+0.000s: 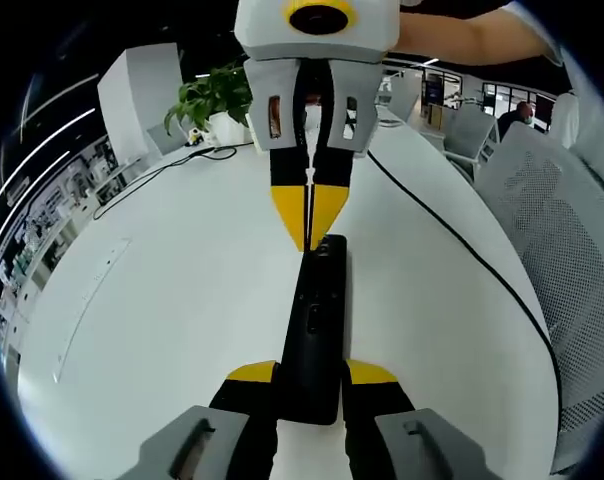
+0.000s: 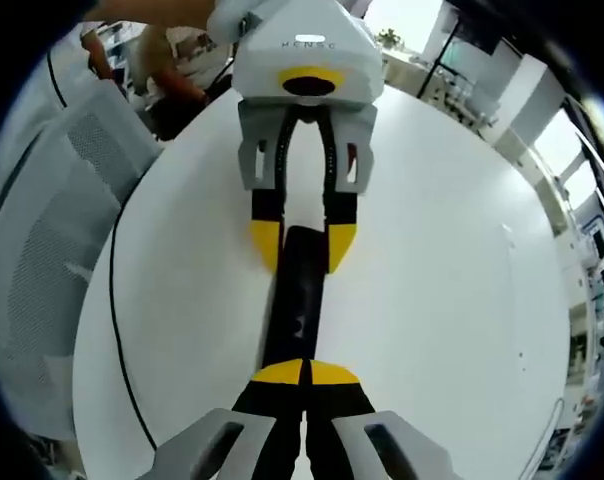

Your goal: Press the specified remote control buttons in sequence, fully releasing each button before pressing the next.

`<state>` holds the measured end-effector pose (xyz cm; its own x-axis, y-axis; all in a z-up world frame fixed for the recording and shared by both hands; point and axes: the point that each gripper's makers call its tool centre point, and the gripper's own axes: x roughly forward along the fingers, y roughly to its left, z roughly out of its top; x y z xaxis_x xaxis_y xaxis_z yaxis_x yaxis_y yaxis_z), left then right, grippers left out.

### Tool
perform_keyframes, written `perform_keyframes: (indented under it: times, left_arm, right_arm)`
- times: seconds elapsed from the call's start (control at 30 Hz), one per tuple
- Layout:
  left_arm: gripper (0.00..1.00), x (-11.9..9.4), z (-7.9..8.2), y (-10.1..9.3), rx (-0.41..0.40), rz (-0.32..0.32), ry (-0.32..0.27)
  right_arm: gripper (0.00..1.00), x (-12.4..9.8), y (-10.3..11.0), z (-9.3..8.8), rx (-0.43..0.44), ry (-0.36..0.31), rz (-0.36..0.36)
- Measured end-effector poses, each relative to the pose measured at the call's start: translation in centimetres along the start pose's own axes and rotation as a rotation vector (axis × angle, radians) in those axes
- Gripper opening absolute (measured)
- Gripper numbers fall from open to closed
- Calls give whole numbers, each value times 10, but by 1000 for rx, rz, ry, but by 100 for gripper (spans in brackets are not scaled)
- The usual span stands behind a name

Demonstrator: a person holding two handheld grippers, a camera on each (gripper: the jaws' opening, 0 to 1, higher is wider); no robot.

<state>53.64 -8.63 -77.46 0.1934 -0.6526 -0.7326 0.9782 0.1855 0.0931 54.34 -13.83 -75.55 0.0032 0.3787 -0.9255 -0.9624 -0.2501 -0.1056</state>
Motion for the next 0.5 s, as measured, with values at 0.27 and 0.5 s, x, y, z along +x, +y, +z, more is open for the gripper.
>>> perform_keyframes:
  times: [0.27, 0.5]
  left_arm:
    - [23, 0, -1, 1, 1, -1, -2]
    - [23, 0, -1, 1, 1, -1, -4]
  right_arm:
    - [0, 5, 1, -1, 0, 4, 8]
    - [0, 8, 3, -1, -2, 7, 16]
